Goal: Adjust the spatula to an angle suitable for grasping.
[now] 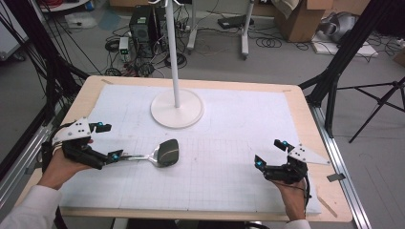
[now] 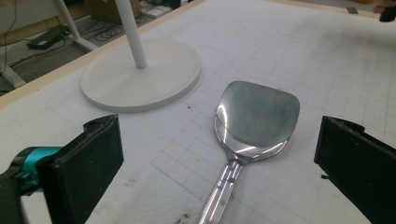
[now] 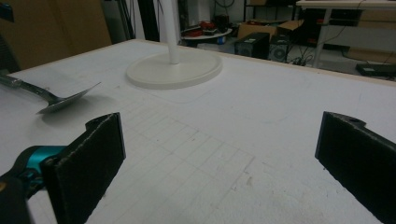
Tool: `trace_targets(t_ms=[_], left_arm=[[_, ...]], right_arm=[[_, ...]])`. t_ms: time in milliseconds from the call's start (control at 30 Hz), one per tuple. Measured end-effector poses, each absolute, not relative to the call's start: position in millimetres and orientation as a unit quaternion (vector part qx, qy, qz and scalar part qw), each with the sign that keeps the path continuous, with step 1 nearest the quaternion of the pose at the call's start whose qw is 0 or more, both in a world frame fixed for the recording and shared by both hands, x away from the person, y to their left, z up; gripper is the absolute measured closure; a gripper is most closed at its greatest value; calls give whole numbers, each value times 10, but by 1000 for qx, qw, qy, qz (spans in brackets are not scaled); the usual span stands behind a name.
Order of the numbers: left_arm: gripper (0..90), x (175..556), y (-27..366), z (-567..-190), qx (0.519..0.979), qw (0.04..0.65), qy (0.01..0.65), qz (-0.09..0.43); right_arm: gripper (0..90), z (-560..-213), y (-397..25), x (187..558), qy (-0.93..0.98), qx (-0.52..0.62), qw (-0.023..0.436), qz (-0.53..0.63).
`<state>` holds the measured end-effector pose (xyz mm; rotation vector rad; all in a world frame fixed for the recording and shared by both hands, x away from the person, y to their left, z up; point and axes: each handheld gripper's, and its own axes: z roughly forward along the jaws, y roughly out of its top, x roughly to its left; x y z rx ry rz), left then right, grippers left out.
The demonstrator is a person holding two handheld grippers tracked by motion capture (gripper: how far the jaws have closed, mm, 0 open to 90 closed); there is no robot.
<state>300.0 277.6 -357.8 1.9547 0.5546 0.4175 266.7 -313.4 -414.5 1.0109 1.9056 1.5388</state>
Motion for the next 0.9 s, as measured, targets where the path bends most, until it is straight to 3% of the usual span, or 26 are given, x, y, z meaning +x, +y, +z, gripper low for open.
trace_targets(t_ms=[400,900], left_arm=[[17,3252,2705,-3365,883,414,183,124],[18,3425,2534,-3468,946,281,137,87]], right_arm=[[5,-4147,-3123,2671,698,368,247,563],[5,-4160,-3074,2688,707,363,244,556]])
